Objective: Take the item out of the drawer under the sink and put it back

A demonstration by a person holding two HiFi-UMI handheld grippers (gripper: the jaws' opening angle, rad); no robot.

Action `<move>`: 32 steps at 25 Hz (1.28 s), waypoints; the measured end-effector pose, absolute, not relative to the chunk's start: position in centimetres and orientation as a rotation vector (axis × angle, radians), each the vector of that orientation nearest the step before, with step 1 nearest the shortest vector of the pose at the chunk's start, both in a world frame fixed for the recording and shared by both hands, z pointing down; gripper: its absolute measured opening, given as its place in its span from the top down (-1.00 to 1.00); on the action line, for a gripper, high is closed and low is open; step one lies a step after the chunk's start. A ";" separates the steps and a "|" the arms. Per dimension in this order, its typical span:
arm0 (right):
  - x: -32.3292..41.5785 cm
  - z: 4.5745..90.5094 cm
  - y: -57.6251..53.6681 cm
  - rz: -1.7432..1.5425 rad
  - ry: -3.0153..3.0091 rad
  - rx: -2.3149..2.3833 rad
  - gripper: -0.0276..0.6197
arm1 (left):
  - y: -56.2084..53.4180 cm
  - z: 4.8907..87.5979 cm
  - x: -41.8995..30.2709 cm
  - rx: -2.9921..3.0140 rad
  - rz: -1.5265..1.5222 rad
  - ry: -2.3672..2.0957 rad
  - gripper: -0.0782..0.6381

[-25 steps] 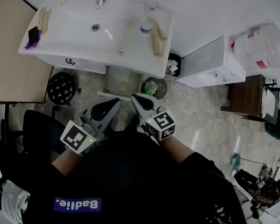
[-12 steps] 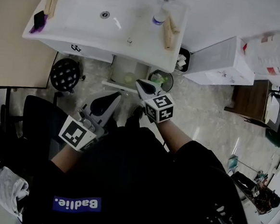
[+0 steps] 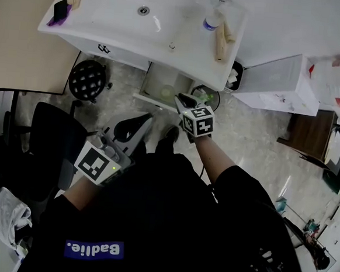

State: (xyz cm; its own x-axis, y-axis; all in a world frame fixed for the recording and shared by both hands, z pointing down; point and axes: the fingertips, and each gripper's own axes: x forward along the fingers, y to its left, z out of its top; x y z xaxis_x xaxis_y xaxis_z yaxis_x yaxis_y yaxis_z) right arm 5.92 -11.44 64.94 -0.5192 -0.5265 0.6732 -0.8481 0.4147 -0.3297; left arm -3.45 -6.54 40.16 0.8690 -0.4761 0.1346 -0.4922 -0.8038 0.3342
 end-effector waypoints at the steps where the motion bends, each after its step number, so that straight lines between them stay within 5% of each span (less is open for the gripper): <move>1: 5.9 65.7 -11.4 0.921 -2.188 1.149 0.79 | -6.5 40.2 -3.6 2.678 0.067 -0.726 0.81; 32: 6.7 84.0 -14.5 0.957 -1.799 0.954 0.62 | -7.6 43.0 -6.9 2.610 0.142 -0.765 0.81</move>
State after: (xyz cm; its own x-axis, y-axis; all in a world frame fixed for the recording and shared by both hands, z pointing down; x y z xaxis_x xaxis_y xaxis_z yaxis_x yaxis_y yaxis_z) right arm 6.73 -14.47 84.00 -0.3349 -0.2211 0.9159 -0.8831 0.4125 -0.2234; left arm -6.90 -7.63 42.97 0.8438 -0.4940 0.2098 -0.5363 -0.7629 0.3610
